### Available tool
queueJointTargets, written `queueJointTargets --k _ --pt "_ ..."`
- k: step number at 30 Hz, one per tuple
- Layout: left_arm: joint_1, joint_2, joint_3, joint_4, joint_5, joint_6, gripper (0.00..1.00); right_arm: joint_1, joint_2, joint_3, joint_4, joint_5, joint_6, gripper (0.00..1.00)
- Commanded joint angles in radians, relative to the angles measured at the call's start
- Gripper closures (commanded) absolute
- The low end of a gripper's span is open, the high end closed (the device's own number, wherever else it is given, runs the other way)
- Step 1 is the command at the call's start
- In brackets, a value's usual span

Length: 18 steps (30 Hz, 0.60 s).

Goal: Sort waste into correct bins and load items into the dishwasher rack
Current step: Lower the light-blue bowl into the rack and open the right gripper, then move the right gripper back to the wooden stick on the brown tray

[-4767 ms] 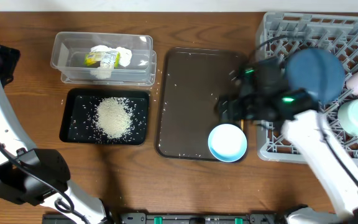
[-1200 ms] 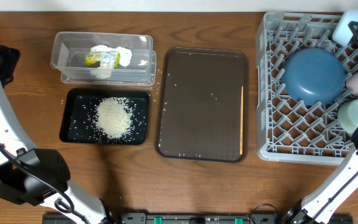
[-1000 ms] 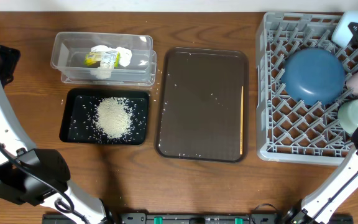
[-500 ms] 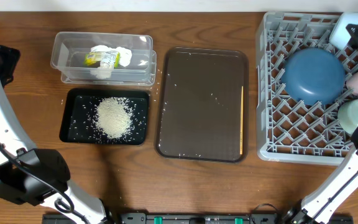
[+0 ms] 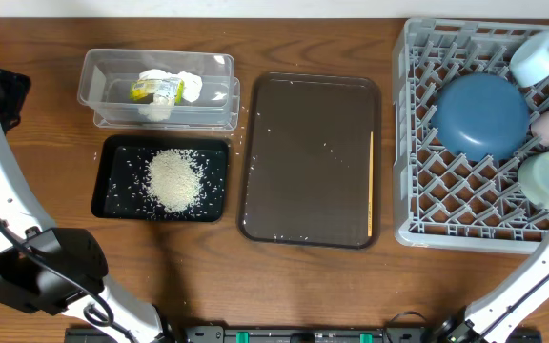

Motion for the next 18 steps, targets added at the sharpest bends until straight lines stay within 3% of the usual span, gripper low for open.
queueJointTargets --k 1,5,10,18 --pt "0.000 0.006 0.003 -0.003 -0.012 -0.002 0.00 -0.023 -0.007 0.000 -0.003 0.022 0.000 0.01" --pt "0.000 0.006 0.003 -0.003 -0.012 -0.002 0.00 -0.045 -0.053 0.000 -0.030 0.077 0.021 0.01" --pt "0.000 0.006 0.003 -0.003 -0.012 -0.002 0.00 -0.075 -0.171 0.000 -0.190 0.231 -0.017 0.01" --pt "0.000 0.006 0.003 -0.003 -0.012 -0.002 0.00 -0.068 -0.443 0.000 -0.583 0.723 -0.237 0.01"
